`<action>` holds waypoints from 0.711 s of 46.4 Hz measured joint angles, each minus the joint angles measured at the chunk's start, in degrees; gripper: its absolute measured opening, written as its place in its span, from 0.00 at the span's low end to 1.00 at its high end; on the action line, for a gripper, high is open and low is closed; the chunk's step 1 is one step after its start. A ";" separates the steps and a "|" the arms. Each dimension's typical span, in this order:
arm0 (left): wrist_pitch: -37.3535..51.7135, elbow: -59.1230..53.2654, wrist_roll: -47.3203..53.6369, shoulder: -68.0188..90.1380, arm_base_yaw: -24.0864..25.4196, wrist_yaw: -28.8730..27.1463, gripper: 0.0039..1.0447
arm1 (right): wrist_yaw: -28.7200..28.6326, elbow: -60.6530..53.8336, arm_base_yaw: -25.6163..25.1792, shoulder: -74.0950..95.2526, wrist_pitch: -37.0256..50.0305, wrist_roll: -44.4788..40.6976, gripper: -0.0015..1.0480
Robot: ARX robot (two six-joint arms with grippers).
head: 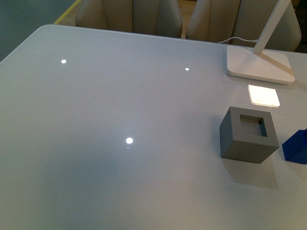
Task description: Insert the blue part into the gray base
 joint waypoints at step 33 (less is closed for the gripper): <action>0.00 0.00 0.00 0.00 0.00 0.02 0.93 | -20.04 39.41 -20.02 80.65 2.62 -14.64 0.91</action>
